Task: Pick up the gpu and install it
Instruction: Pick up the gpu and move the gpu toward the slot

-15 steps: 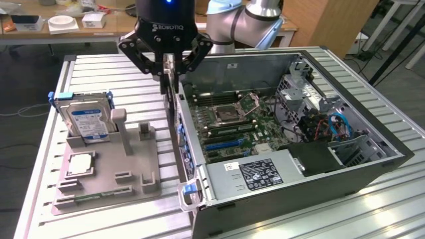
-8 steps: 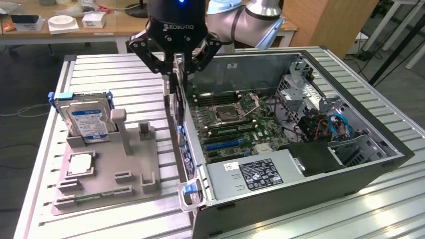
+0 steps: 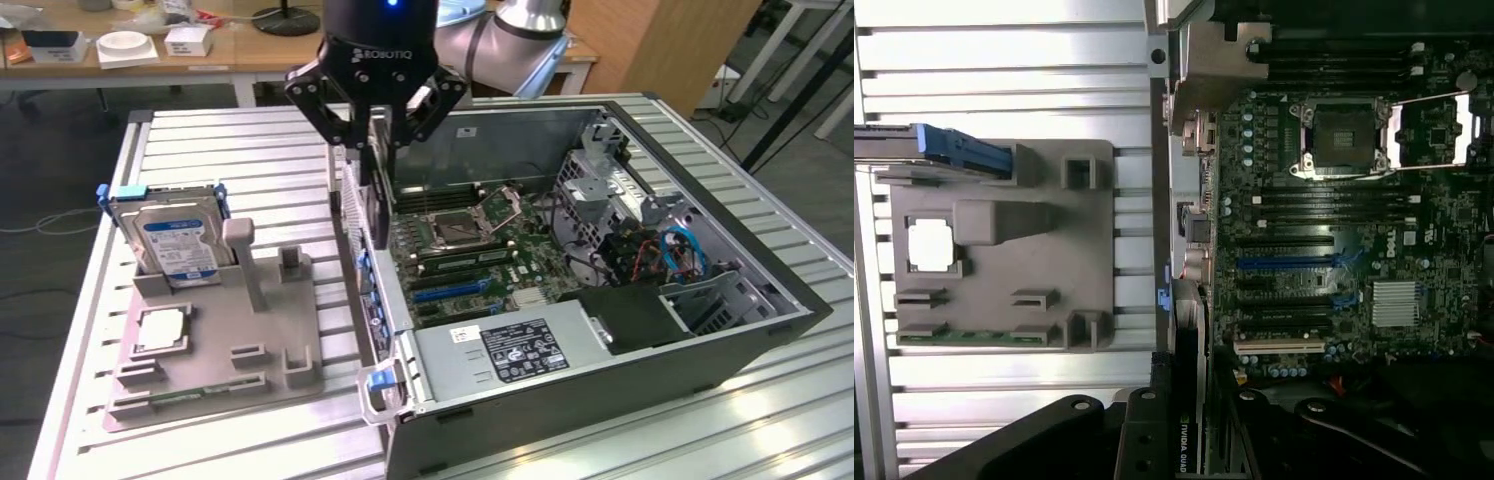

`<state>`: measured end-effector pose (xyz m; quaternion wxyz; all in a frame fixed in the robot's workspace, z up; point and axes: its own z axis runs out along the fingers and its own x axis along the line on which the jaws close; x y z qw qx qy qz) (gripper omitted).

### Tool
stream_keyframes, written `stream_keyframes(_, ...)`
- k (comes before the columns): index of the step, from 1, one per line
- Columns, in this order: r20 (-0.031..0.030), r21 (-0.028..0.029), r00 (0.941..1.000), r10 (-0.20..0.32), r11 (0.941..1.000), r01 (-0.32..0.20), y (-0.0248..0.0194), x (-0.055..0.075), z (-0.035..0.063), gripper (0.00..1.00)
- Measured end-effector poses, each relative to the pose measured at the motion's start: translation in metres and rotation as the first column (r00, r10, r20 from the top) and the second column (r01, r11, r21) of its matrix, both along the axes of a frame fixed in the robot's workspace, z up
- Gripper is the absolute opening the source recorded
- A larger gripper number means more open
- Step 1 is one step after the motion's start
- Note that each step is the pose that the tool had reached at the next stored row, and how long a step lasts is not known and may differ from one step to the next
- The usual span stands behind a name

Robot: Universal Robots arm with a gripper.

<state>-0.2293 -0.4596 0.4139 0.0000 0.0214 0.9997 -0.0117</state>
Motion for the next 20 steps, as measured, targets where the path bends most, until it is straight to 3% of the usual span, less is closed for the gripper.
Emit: stream_keyframes(20, -0.0001, -0.0001, 1.0, 0.002, 1.0, -0.002, 0.0, 0.048, 0.0001, 0.26)
